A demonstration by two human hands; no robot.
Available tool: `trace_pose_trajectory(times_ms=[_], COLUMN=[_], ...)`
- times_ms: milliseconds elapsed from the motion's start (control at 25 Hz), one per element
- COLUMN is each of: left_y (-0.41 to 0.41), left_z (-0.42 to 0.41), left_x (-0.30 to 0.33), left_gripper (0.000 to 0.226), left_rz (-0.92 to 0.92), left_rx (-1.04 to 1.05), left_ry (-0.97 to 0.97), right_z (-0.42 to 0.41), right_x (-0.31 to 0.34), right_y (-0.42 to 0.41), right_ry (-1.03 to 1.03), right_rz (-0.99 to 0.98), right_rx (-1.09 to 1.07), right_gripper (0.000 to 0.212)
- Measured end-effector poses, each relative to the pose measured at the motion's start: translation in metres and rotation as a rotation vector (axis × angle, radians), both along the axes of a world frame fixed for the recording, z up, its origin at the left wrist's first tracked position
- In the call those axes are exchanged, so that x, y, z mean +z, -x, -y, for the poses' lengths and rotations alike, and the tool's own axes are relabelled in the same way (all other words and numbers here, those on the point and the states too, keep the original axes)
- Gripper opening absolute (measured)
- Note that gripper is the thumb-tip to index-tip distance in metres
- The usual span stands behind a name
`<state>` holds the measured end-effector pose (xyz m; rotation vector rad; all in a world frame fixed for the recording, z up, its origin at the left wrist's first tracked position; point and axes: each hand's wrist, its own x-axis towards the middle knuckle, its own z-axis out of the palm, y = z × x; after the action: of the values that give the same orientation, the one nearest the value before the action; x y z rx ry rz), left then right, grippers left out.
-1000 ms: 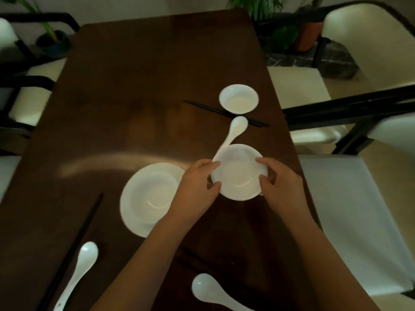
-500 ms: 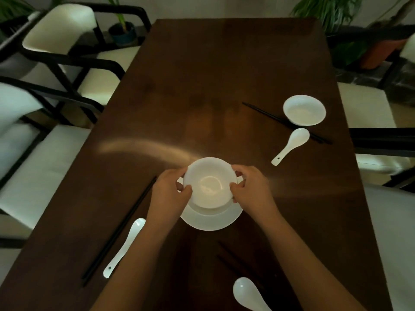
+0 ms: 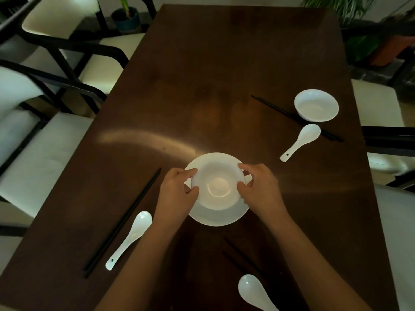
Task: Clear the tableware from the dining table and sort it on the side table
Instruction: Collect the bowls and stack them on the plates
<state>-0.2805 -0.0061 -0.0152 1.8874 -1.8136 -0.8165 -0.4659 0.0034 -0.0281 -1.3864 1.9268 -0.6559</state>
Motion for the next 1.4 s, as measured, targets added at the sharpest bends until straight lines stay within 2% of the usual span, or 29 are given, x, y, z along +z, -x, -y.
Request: trace_pose_trajectory(times_ms=[240, 400, 520, 600, 680, 840, 1040, 1160, 1240, 1400], left_y=[-0.001, -0.002, 0.014, 0.037, 0.067, 0.138, 0.207, 0.241, 0.257, 0.274], left_z=[0.000, 0.002, 0.015, 0.031, 0.053, 0.116, 0.187, 0.216, 0.227, 0.232], left_x=[-0.001, 0.005, 0.022, 0.036, 0.047, 0.062, 0.052, 0.028, 0.013, -0.012], left_gripper=[0.039, 0.037, 0.031, 0.030, 0.034, 0.043, 0.046, 0.043, 0.044, 0.044], left_rz=[-0.063, 0.011, 0.036, 0.072, 0.136, 0.351, 0.478, 0.563, 0.588, 0.555], left_rx=[0.003, -0.026, -0.139, -0.304, -0.490, -0.744, -0.839, -0.901, -0.907, -0.890], left_ry=[0.014, 0.058, 0.162, 0.234, 0.324, 0.470, 0.458, 0.422, 0.353, 0.153], right_z=[-0.002, -0.001, 0.003, 0.007, 0.014, 0.049, 0.105, 0.132, 0.144, 0.156], right_x=[-0.002, 0.006, 0.025, 0.041, 0.056, 0.076, 0.059, 0.034, 0.017, -0.010], right_y=[0.003, 0.008, 0.022, 0.037, 0.058, 0.126, 0.195, 0.226, 0.236, 0.242], right_ry=[0.000, -0.023, 0.073, 0.194, 0.311, 0.453, 0.221, 0.131, 0.061, -0.075], right_rz=[-0.037, -0.023, -0.068, -0.170, -0.357, -0.667, -0.831, -0.841, -0.783, -0.496], right_rx=[0.015, 0.039, 0.052, 0.077, 0.105, 0.054, 0.035, 0.015, -0.016, -0.121], right_gripper=[0.041, 0.039, 0.032, 0.030, 0.030, 0.029, 0.034, 0.037, 0.038, 0.043])
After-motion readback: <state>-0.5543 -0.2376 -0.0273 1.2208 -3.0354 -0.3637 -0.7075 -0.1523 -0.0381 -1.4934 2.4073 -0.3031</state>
